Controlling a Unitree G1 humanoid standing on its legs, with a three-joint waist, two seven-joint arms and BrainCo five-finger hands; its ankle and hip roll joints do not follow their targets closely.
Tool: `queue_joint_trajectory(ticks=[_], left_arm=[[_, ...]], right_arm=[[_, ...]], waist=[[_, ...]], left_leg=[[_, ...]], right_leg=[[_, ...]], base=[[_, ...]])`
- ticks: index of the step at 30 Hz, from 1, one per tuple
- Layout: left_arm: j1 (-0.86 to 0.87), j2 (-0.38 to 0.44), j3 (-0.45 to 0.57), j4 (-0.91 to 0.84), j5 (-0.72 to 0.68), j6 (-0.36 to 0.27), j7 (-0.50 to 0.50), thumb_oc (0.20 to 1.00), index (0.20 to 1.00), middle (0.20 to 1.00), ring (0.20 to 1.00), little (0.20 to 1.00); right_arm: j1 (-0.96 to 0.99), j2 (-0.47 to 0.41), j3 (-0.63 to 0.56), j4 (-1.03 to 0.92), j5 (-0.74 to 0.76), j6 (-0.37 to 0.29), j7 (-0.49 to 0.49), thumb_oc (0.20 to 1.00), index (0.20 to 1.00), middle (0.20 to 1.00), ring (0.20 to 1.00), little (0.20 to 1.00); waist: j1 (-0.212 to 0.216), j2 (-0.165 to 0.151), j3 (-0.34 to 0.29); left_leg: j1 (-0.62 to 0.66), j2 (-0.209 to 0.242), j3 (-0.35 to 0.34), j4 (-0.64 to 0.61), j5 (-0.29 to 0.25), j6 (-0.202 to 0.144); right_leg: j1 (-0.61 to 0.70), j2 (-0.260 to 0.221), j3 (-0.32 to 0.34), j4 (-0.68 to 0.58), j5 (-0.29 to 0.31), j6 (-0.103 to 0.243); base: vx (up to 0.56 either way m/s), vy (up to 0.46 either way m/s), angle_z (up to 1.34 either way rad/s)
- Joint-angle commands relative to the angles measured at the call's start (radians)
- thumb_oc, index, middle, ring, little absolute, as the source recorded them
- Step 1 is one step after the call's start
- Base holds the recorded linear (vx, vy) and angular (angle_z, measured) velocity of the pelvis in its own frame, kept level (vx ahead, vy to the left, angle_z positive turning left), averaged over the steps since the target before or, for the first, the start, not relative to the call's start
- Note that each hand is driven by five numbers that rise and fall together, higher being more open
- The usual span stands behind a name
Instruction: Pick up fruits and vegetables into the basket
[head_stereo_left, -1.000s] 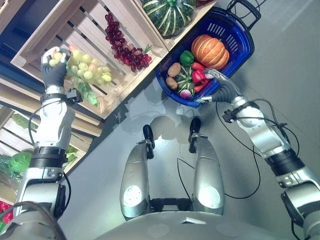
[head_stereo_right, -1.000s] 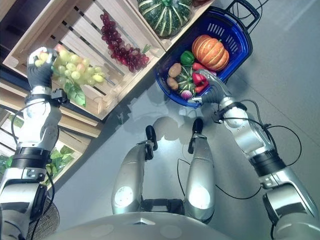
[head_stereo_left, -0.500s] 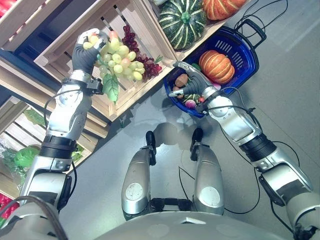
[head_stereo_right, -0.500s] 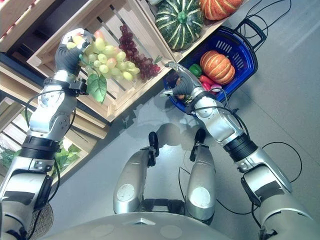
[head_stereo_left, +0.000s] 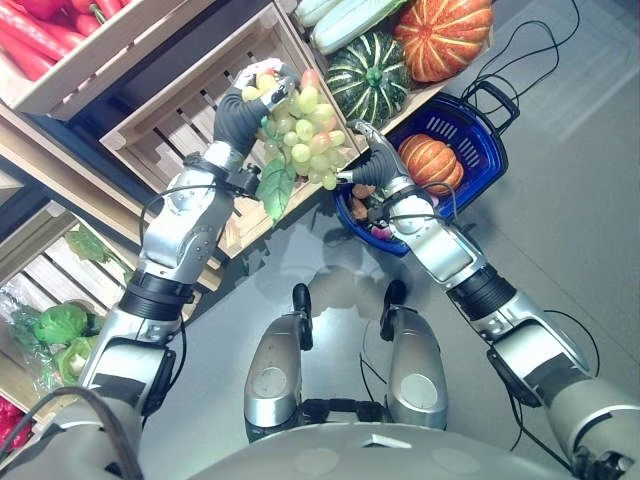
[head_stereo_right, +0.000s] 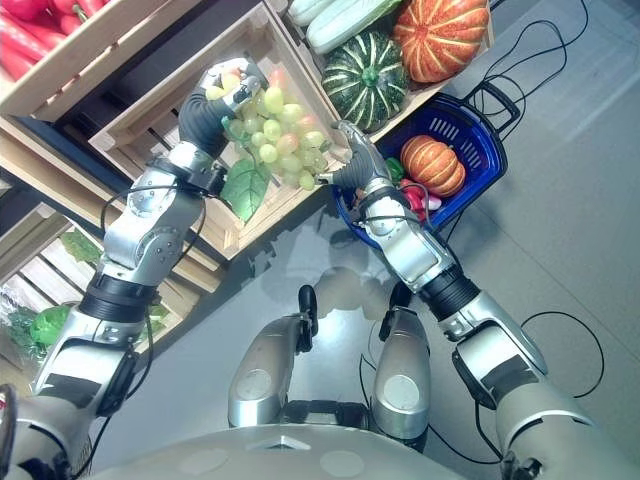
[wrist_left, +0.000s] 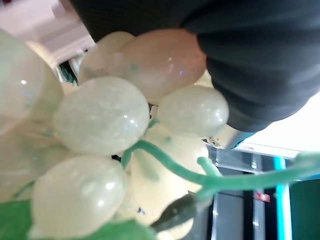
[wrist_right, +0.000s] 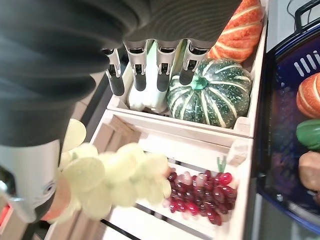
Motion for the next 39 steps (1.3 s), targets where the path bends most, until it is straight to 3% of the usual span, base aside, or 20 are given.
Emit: queue_joint_trajectory(ticks=[1, 6, 19, 26, 27, 28, 34, 39], left_arm=[[0.023, -0.057, -0.067, -0.084, -0.079, -0.022, -0.014, 0.200, 0.200, 0.200, 0.200, 0.200], [0.039, -0.093, -0.098, -0.095, -0.106, -0.015, -0.015, 0.200, 0.200, 0.200, 0.200, 0.200], [0.075, -0.163, -0.165, -0.131, -0.157, 0.028, -0.062, 0.200, 0.200, 0.200, 0.200, 0.200], [0.079, -0.172, -0.192, -0.123, -0.190, 0.063, -0.065, 0.200, 0.200, 0.200, 0.200, 0.200], [0.083, -0.172, -0.195, -0.118, -0.197, 0.063, -0.068, 0.200, 0.200, 0.200, 0.200, 0.200], [0.086, -0.173, -0.199, -0.116, -0.201, 0.064, -0.065, 0.200, 0.200, 0.200, 0.200, 0.200], [0.104, -0.173, -0.205, -0.108, -0.205, 0.045, -0.061, 0.200, 0.200, 0.200, 0.200, 0.200], [0.119, -0.162, -0.176, -0.102, -0.168, -0.036, 0.005, 0.200, 0.200, 0.200, 0.200, 0.200]], right_arm=[[0.026, 0.087, 0.033, 0.007, 0.064, -0.133, -0.038, 1.000, 1.000, 1.000, 1.000, 1.000], [0.031, 0.112, 0.032, -0.014, 0.173, -0.231, 0.030, 1.000, 1.000, 1.000, 1.000, 1.000], [0.072, 0.156, 0.081, -0.029, 0.352, -0.298, 0.215, 1.000, 1.000, 1.000, 1.000, 1.000], [0.071, 0.169, 0.115, -0.046, 0.369, -0.323, 0.279, 1.000, 1.000, 1.000, 1.000, 1.000], [0.068, 0.167, 0.116, -0.045, 0.376, -0.324, 0.283, 0.799, 0.799, 0.799, 0.799, 0.799], [0.069, 0.167, 0.119, -0.042, 0.373, -0.329, 0.283, 0.200, 0.200, 0.200, 0.200, 0.200], [0.077, 0.155, 0.111, -0.003, 0.346, -0.301, 0.225, 0.200, 0.200, 0.200, 0.200, 0.200], [0.119, 0.132, 0.073, 0.022, 0.347, -0.296, 0.179, 0.200, 0.200, 0.200, 0.200, 0.200]], waist=[[0.019, -0.024, -0.150], [0.023, -0.024, -0.157], [0.037, -0.035, -0.170], [0.042, -0.038, -0.170], [0.043, -0.039, -0.170], [0.044, -0.039, -0.170], [0.044, -0.042, -0.167], [0.038, -0.046, -0.157]], left_leg=[[-0.020, 0.013, -0.015, 0.036, -0.078, -0.015], [-0.011, 0.012, -0.021, 0.037, -0.082, -0.014], [0.020, 0.017, -0.027, 0.032, -0.086, -0.009], [0.022, 0.017, -0.028, 0.036, -0.085, -0.006], [0.023, 0.018, -0.028, 0.036, -0.085, -0.006], [0.023, 0.018, -0.028, 0.038, -0.085, -0.006], [0.028, 0.022, -0.026, 0.039, -0.087, -0.005], [0.028, 0.027, -0.022, 0.039, -0.083, -0.006]], right_leg=[[0.122, -0.072, -0.015, -0.095, -0.039, 0.070], [0.135, -0.074, -0.021, -0.098, -0.038, 0.074], [0.177, -0.074, -0.046, -0.109, -0.039, 0.082], [0.181, -0.076, -0.050, -0.107, -0.037, 0.088], [0.182, -0.075, -0.050, -0.107, -0.037, 0.088], [0.182, -0.076, -0.050, -0.106, -0.037, 0.088], [0.185, -0.075, -0.051, -0.105, -0.037, 0.089], [0.178, -0.071, -0.046, -0.096, -0.036, 0.087]], base=[[0.04, -0.016, 0.08], [0.03, -0.018, 0.07], [0.03, -0.020, 0.05], [0.01, -0.007, 0.02], [0.01, -0.016, 0.05], [0.01, -0.015, 0.06], [0.00, -0.002, 0.01], [0.00, -0.006, 0.00]])
